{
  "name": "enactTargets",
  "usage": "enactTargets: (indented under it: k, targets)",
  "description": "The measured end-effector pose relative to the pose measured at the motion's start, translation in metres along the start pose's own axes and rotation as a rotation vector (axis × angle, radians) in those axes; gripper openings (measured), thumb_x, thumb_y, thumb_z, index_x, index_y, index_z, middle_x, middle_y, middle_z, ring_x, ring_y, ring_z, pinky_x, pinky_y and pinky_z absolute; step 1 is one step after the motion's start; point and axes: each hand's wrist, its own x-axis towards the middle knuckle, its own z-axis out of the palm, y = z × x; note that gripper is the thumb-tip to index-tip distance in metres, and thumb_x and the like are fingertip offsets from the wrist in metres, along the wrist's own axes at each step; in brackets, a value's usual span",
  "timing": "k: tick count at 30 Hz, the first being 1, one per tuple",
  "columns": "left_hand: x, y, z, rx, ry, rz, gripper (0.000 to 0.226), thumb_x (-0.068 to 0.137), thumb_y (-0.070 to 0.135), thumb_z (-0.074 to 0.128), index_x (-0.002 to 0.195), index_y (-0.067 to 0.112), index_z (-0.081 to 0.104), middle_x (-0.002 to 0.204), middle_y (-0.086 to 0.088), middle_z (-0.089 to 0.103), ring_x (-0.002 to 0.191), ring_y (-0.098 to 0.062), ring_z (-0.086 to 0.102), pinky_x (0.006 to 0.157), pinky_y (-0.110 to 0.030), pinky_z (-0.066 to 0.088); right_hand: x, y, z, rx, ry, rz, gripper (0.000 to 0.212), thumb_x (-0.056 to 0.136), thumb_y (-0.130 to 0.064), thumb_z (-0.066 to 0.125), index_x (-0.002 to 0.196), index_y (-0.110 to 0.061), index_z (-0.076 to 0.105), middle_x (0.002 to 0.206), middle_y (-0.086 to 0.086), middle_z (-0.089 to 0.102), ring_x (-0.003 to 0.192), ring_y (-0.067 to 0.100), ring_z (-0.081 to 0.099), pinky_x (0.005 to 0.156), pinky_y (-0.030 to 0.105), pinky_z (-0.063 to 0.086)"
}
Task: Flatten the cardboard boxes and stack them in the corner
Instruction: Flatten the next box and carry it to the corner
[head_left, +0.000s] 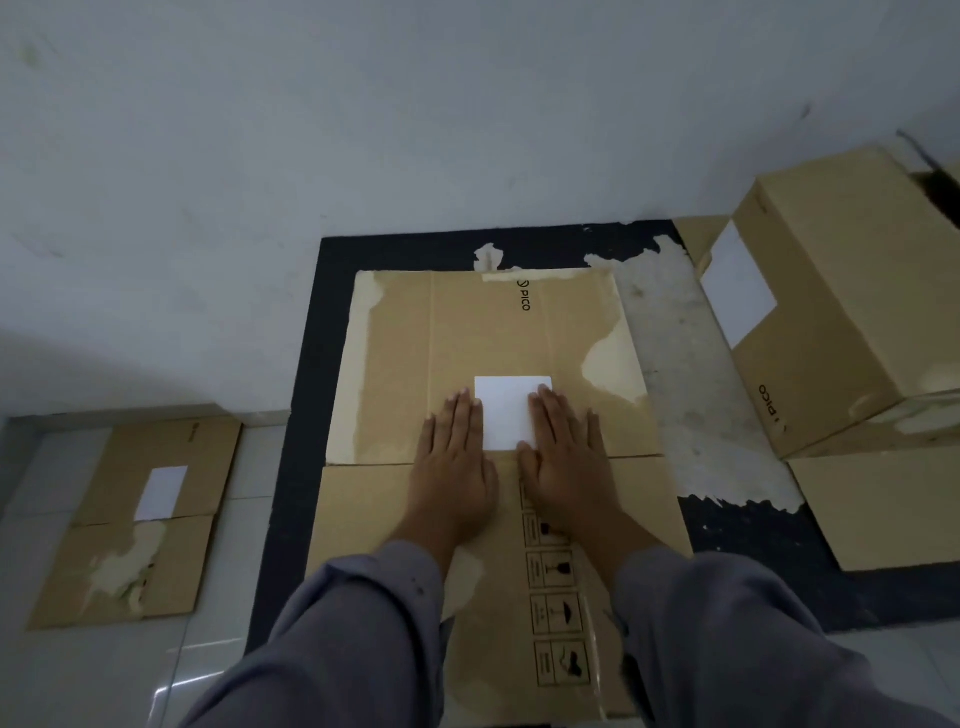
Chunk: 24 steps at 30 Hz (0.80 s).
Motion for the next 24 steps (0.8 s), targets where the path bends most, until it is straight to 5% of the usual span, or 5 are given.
enactTargets:
  k: [3,8,16,21,24]
  targets:
    - [0.004,0.001,0.001,0.013,0.048,0.026,0.070,0.089,0.033,0.034,0.151,0.001,0.024,0.159,-0.015,0.018,0.148,-0.029,0.016,0.118,-0.045,0.012,0.000,0.007,-0.002,0.020,0.024,-0.021,0.063,0.098,-0.041,0.027,0.155,-0.015,0.014,0.162,0.002,0.010,0.150,0.015,0.002,0.121,0.047,0.005]
    - [0.015,-0.010,0.000,0.023,0.017,0.055,0.070,0.088,0.036,0.036,0.151,0.005,0.026,0.158,-0.014,0.022,0.146,-0.029,0.021,0.116,-0.044,0.013,0.035,0.010,-0.010,-0.038,0.153,-0.032,0.044,0.091,-0.042,0.042,0.121,-0.012,0.055,0.121,0.011,0.055,0.109,0.032,0.054,0.096,0.046,0.040]
    - [0.080,-0.014,0.000,0.061,0.023,-0.024,0.067,0.094,0.037,0.026,0.153,0.009,0.018,0.161,-0.011,0.011,0.149,-0.026,0.010,0.120,-0.046,0.014,0.090,0.018,-0.005,0.009,0.024,-0.043,0.067,0.093,-0.053,0.024,0.153,-0.024,0.020,0.160,0.003,0.017,0.150,0.022,0.008,0.120,0.051,0.005]
    - [0.095,-0.014,-0.006,0.016,-0.016,-0.029,0.071,0.090,0.039,0.021,0.154,0.009,0.016,0.161,-0.010,0.007,0.149,-0.024,0.005,0.120,-0.043,0.007,0.107,0.024,-0.008,-0.023,0.015,-0.058,0.064,0.091,-0.053,0.030,0.147,-0.022,0.035,0.154,0.005,0.034,0.144,0.024,0.026,0.117,0.053,0.015]
    - [0.124,-0.016,-0.009,0.009,-0.010,-0.032,0.071,0.087,0.034,0.025,0.151,0.005,0.025,0.159,-0.013,0.016,0.148,-0.027,0.015,0.119,-0.048,0.020,0.144,0.024,-0.014,-0.015,0.037,-0.060,0.063,0.091,-0.049,0.027,0.146,-0.020,0.036,0.154,0.007,0.035,0.145,0.025,0.025,0.116,0.054,0.015]
